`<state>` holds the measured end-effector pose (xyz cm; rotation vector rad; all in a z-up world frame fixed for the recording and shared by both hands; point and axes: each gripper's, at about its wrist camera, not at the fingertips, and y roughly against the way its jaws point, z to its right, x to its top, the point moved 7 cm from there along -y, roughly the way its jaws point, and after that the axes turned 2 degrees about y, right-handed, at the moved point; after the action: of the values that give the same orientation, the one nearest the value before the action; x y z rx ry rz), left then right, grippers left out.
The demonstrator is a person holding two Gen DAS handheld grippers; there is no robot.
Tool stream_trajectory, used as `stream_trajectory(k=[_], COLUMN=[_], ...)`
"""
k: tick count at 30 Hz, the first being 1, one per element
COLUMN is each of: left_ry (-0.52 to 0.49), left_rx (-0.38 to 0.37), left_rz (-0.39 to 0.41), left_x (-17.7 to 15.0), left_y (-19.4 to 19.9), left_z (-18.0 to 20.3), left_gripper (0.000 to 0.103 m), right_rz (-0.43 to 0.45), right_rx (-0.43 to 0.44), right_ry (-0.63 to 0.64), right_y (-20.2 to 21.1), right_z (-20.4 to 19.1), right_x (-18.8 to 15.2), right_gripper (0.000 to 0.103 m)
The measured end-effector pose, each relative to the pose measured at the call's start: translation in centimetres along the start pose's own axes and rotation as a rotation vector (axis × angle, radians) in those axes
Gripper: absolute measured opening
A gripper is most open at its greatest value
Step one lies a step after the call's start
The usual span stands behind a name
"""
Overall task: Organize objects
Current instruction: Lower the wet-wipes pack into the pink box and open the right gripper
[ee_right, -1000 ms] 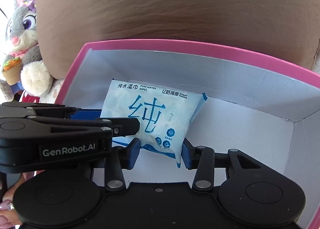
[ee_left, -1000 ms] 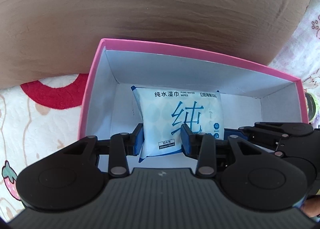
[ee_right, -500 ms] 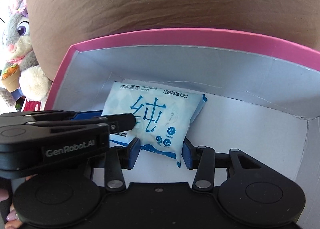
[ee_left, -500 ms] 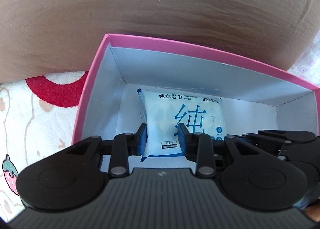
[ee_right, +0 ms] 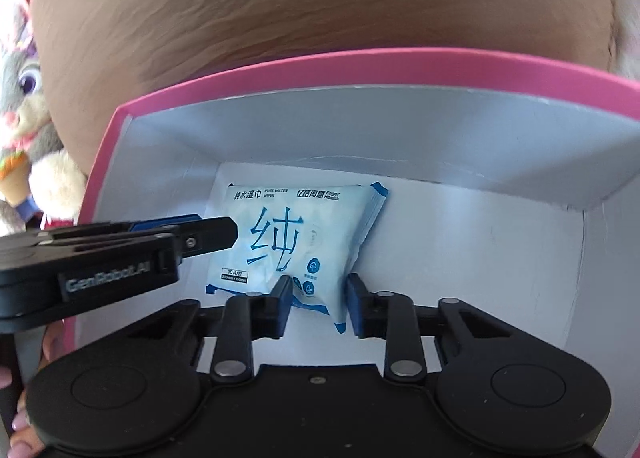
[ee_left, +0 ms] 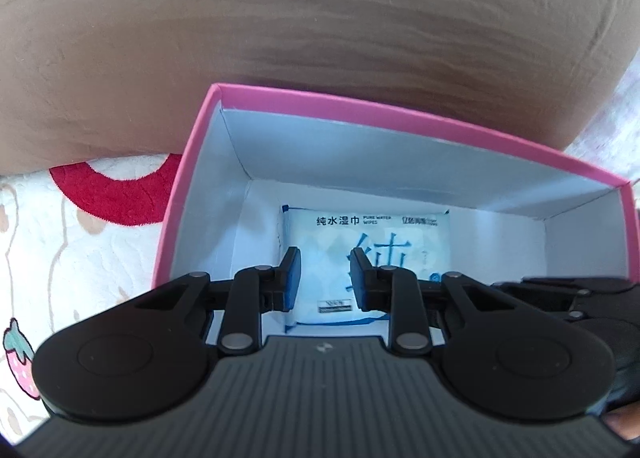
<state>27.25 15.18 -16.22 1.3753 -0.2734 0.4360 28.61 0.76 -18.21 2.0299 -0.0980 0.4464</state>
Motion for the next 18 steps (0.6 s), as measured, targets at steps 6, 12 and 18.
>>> stream_trajectory(k=[6, 12, 18], left_ry=[0.017, 0.039, 0.034], left_rx=[-0.013, 0.02, 0.021], left_rz=[0.007, -0.03, -0.033], left_x=[0.7, 0.0, -0.2], left_y=[-0.1, -1.5, -2.0], left_z=[0.2, 0.3, 0.7], left_gripper=[0.025, 0.025, 0.025], right_rz=[0.012, 0.004, 0.059], right_rx=[0.01, 0.015, -0.107], right_ry=[-0.043, 0.006, 0.203], right_y=[0.1, -0.2, 1.0], right_z=[0.2, -0.3, -2.2], right_x=[-0.4, -0.4, 0.2], right_gripper=[0.027, 0.032, 0.014])
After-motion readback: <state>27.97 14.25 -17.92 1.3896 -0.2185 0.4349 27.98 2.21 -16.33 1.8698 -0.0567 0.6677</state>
